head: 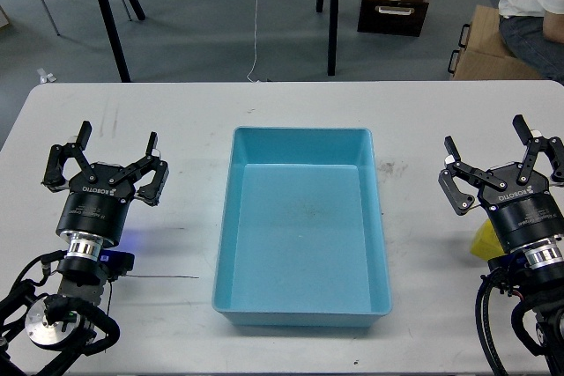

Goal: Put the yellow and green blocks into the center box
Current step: 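Raise the right gripper away from the yellow cube, then lower the right gripper onto the yellow cube and close it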

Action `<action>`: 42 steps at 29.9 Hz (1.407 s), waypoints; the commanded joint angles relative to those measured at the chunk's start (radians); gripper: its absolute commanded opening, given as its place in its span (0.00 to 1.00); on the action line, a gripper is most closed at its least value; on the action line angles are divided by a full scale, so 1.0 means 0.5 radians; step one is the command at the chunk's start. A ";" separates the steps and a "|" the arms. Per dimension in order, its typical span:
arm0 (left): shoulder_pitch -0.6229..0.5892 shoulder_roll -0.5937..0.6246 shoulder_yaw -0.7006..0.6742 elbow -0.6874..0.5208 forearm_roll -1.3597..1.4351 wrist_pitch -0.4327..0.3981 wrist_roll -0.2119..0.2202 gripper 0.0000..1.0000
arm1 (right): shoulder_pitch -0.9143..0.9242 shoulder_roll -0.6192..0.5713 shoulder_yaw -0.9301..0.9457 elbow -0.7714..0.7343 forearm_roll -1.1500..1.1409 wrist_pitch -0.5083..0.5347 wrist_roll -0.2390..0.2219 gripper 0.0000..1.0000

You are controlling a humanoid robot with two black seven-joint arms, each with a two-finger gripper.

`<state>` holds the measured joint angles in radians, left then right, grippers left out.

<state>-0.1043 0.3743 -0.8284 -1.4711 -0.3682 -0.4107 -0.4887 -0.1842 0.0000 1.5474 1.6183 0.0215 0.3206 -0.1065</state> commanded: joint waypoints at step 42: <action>0.009 -0.067 0.012 0.092 -0.003 0.014 0.000 1.00 | 2.240 -2.209 -2.134 -0.203 -4.132 -0.086 1.190 0.97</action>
<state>-0.0997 0.3455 -0.8231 -1.4324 -0.3698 -0.4035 -0.4887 0.9115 -1.0357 0.5635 1.4764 -1.9771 0.2775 0.4891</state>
